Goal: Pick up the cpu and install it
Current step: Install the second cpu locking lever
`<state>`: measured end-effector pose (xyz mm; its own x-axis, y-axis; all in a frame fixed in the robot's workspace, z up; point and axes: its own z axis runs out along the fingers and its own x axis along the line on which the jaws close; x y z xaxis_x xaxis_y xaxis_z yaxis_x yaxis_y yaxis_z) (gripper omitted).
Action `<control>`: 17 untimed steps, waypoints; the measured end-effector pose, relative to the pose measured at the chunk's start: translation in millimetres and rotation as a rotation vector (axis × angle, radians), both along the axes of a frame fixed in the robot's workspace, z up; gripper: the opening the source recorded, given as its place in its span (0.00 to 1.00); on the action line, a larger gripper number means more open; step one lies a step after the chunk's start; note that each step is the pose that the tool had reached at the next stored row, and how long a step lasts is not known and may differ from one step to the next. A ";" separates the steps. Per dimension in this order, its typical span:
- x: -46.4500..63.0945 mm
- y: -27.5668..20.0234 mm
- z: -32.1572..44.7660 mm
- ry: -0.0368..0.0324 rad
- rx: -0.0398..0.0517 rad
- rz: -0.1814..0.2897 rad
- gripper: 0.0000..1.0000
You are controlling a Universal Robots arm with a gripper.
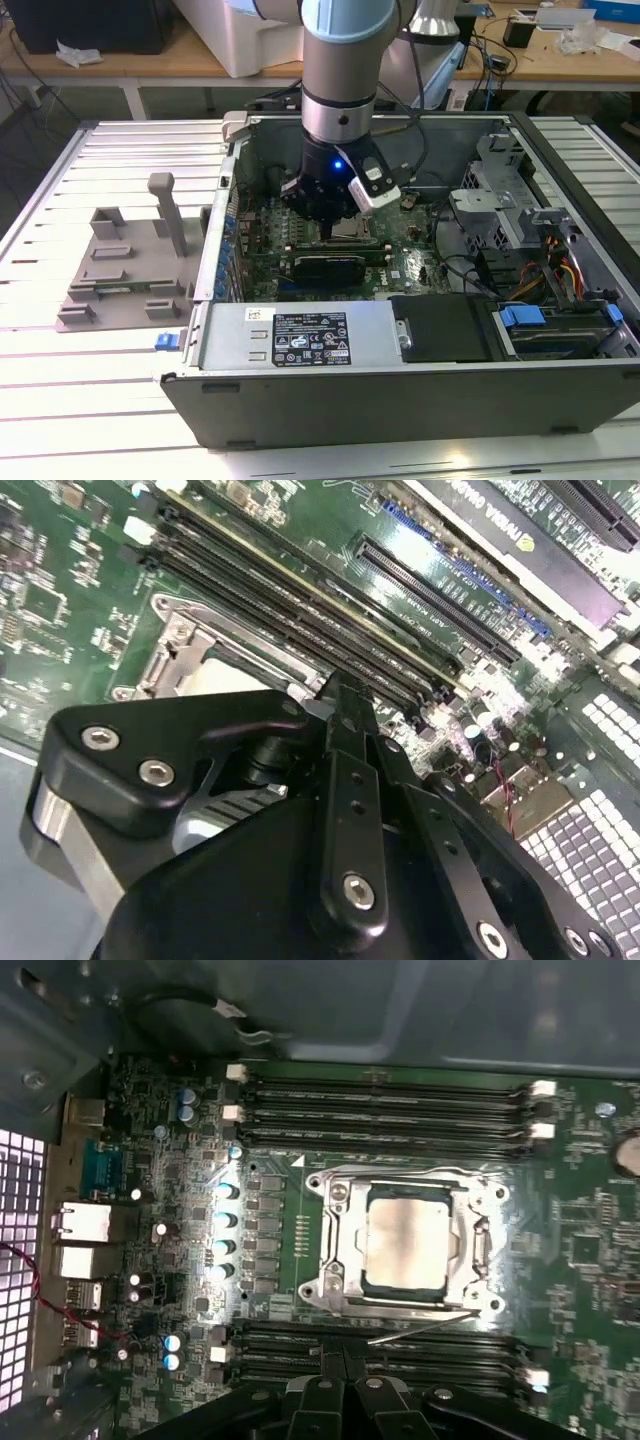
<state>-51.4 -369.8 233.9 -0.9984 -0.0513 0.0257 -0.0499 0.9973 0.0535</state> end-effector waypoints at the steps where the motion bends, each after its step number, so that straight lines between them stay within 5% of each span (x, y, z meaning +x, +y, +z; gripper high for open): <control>1: -0.7 0.1 -2.4 0.0001 0.0000 0.003 0.11; 8: -8.3 2.3 -21.0 0.0000 0.0048 0.036 0.11; 17: -11.2 8.8 -33.5 -0.0011 0.0735 0.087 0.11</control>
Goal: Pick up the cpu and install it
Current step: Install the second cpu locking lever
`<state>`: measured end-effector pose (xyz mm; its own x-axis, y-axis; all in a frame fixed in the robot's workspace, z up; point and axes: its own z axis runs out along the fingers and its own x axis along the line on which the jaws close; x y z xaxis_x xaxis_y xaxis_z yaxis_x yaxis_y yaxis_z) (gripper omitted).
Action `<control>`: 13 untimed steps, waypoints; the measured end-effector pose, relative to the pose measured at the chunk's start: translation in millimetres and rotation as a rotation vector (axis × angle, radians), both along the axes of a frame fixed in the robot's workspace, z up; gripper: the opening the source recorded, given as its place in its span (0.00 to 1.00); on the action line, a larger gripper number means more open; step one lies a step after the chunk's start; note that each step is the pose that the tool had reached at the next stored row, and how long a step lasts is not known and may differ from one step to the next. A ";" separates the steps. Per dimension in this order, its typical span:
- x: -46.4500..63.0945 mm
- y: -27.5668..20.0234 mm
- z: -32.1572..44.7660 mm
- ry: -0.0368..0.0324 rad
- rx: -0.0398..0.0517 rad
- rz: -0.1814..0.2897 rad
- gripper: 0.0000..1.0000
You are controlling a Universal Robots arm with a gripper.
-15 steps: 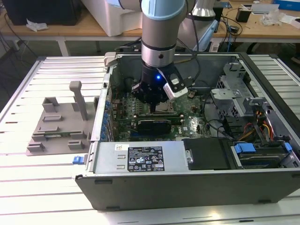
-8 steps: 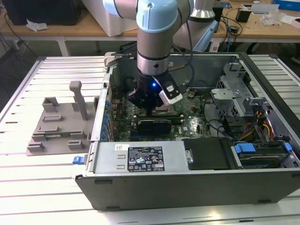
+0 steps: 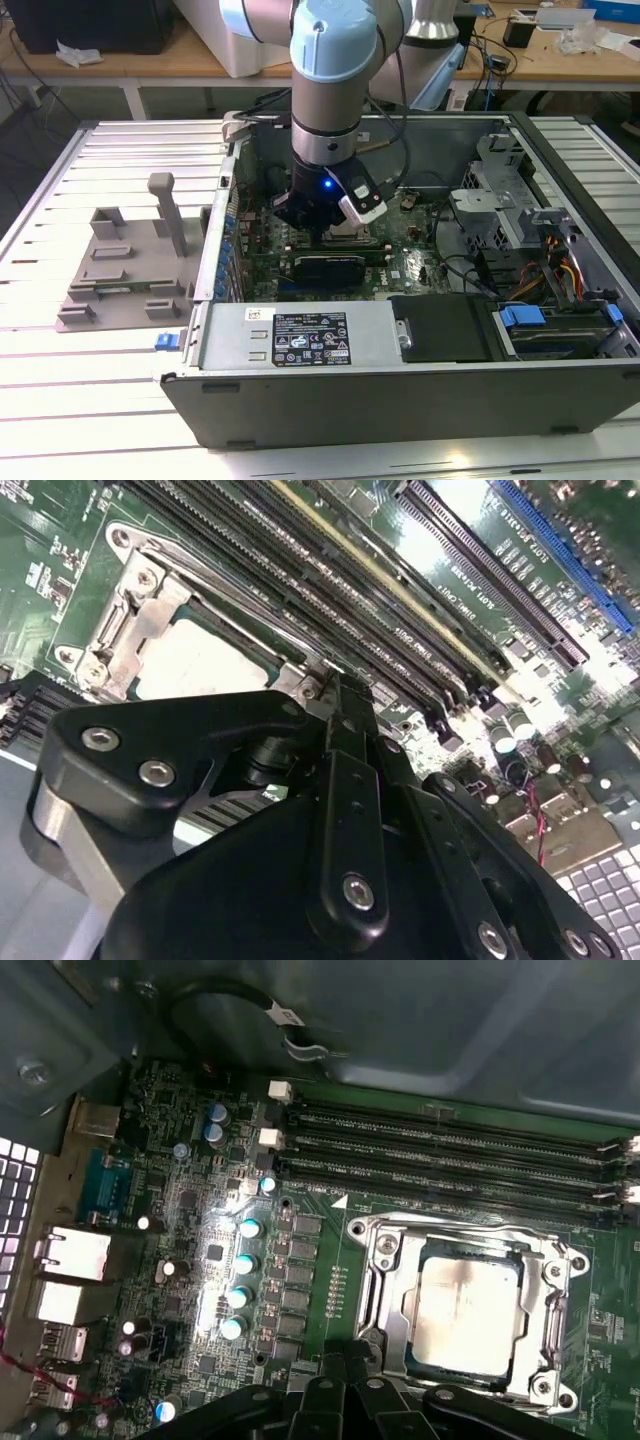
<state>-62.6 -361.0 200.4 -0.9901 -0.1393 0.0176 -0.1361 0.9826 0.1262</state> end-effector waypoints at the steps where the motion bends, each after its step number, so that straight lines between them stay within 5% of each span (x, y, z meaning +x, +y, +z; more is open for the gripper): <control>1: 0.0 -0.6 0.4 -0.0005 0.0011 0.000 0.11; 5: 0.2 0.4 11.5 -0.0005 0.0000 0.001 0.11; 7: 1.8 4.7 15.0 -0.0006 -0.0051 0.001 0.11; 9: 4.8 9.2 15.2 -0.0004 -0.0184 0.001 0.11; 13: 11.1 17.0 15.2 0.0020 -0.0589 0.001 0.11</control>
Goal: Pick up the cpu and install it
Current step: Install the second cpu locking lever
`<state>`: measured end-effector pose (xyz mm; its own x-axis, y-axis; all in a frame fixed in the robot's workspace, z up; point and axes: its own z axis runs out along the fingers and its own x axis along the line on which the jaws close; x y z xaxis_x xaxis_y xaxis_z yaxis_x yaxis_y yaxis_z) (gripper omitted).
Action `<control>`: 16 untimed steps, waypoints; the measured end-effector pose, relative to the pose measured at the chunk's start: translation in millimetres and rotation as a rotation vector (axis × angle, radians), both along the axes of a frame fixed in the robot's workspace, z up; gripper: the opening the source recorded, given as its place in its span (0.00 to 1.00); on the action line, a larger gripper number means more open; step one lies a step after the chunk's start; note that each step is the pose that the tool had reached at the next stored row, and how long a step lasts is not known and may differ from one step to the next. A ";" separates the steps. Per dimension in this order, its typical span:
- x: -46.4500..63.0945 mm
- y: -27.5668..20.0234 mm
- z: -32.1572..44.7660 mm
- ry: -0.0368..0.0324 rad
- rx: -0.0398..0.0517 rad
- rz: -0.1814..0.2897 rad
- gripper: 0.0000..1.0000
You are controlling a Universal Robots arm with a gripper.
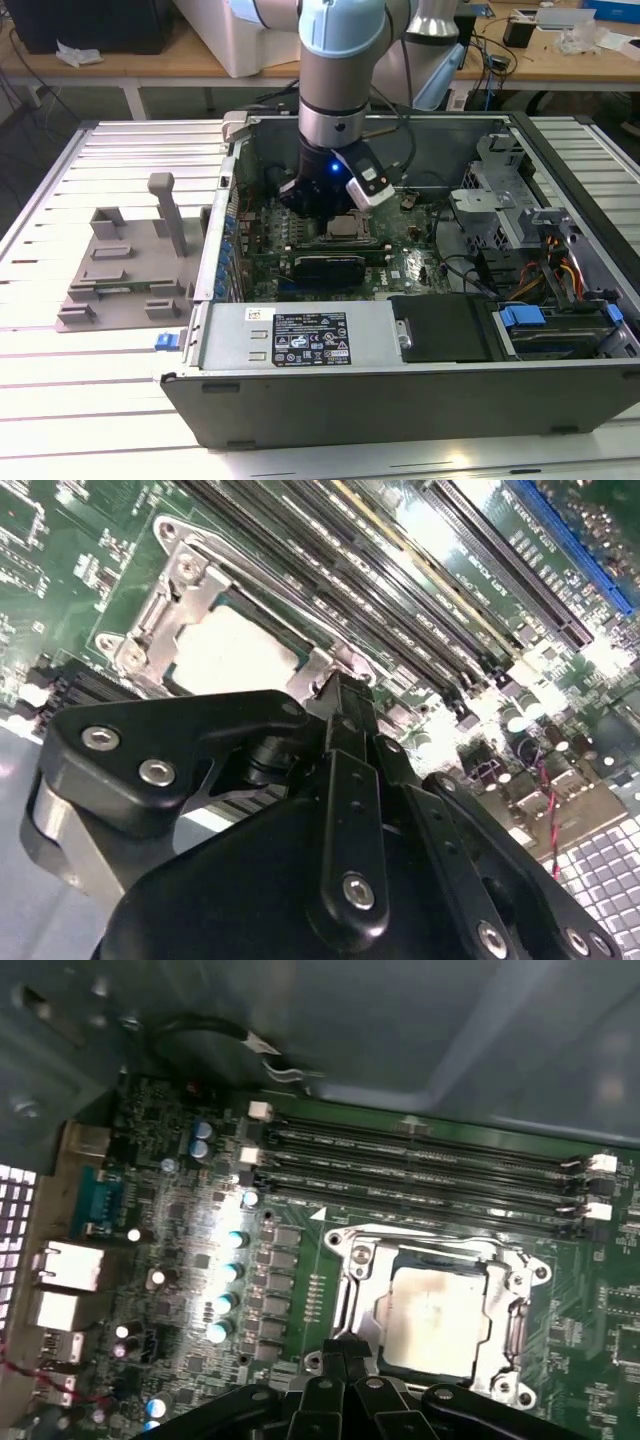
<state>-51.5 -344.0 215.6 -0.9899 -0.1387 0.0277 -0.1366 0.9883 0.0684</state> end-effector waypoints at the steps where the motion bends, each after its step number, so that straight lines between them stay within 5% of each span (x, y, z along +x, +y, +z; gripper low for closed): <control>1: 2.2 2.9 -0.1 0.0011 -0.0129 0.000 0.11; 6: 19.9 22.6 -1.2 0.0150 -0.0834 0.000 0.11; 10: 38.5 30.8 -2.0 0.0333 -0.0919 0.001 0.11; 12: 39.6 31.4 -0.2 0.0339 -0.0939 0.001 0.11; 16: 39.6 31.6 24.0 0.0336 -0.0940 0.001 0.11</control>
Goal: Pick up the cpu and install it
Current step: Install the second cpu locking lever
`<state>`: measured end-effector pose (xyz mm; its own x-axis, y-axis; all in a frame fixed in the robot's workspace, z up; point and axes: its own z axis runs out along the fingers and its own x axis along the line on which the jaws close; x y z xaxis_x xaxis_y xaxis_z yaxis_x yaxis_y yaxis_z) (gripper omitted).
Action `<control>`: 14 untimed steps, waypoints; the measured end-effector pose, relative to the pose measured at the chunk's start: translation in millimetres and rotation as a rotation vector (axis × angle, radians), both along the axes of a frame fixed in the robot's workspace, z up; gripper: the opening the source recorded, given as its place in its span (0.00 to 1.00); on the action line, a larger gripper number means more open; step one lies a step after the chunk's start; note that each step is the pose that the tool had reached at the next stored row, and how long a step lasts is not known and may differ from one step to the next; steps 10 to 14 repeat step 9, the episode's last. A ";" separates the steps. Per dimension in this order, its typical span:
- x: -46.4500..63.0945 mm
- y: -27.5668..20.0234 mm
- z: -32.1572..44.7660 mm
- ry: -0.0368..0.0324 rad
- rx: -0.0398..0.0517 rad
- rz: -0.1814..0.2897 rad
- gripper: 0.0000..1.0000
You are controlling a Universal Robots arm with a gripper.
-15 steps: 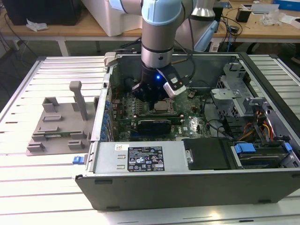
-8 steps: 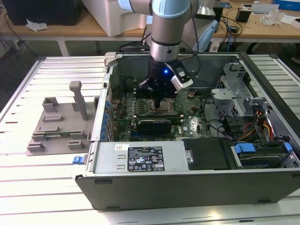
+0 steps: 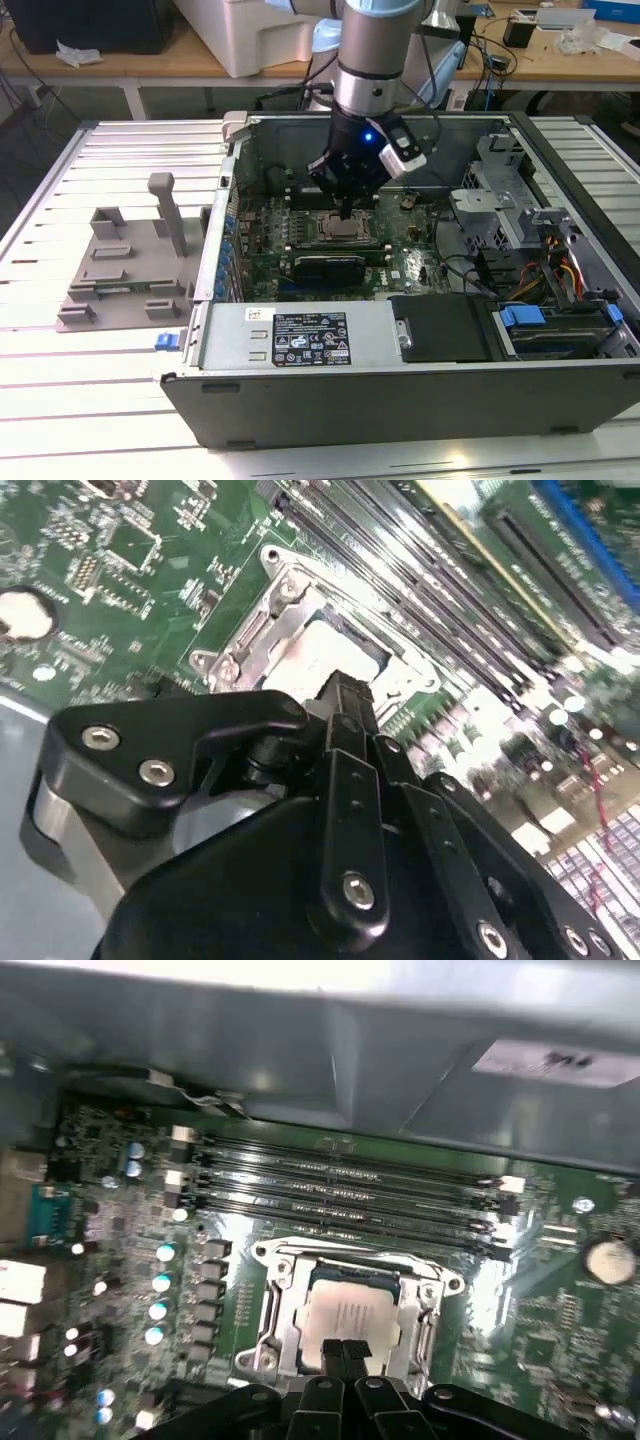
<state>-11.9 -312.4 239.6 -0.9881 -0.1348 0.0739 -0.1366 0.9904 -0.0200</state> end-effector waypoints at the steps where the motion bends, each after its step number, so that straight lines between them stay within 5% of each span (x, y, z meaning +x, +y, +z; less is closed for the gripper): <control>1: 0.0 0.0 8.3 0.0000 0.0000 0.000 0.11; 4: 0.0 0.0 28.4 0.0000 0.0003 0.000 0.11; 14: 0.0 0.0 28.5 0.0000 0.0006 0.000 0.11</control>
